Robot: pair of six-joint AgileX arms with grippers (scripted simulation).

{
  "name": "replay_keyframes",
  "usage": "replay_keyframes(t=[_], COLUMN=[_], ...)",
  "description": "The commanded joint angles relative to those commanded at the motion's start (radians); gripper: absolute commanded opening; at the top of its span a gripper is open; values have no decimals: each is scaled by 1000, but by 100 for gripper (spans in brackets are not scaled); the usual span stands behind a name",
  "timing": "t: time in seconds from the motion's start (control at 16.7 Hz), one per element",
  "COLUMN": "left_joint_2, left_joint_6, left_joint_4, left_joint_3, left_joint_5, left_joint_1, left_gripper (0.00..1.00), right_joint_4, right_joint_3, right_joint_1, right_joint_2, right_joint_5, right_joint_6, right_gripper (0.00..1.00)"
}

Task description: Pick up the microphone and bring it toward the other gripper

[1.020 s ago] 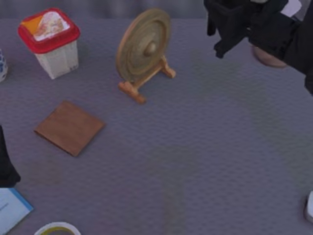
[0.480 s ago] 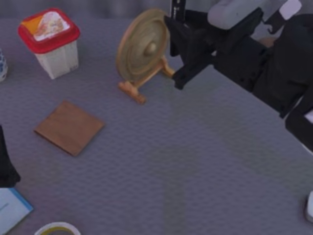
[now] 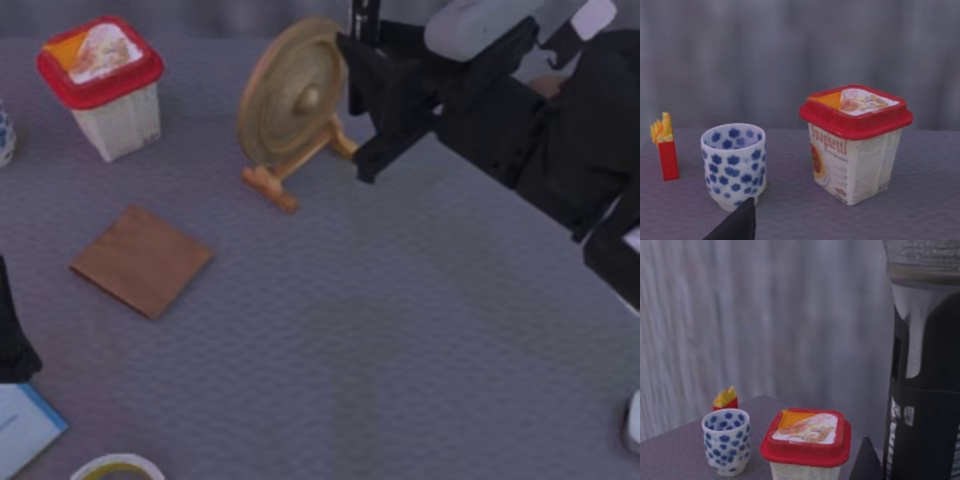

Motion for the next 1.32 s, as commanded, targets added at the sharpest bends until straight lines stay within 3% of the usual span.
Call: replay_keyframes(t=[0.24,0.42,1.08,1.32], left_joint_2=[13,110,897,1112], left_joint_6=[1,7,46,64], left_joint_4=[4,31,281,348], left_joint_3=[9,76,591,732], left_joint_5=[9,69,477,591], left_joint_1=[-5,-39,-268,-333], left_gripper=[100,100,100,100], right_joint_4=[0,0,0,0], right_joint_3=[0,0,0,0], right_joint_1=[0,0,0,0], right_joint_2=[0,0,0,0], right_joint_5=[0,0,0,0], right_joint_6=[0,0,0,0], right_gripper=[0,0,0,0])
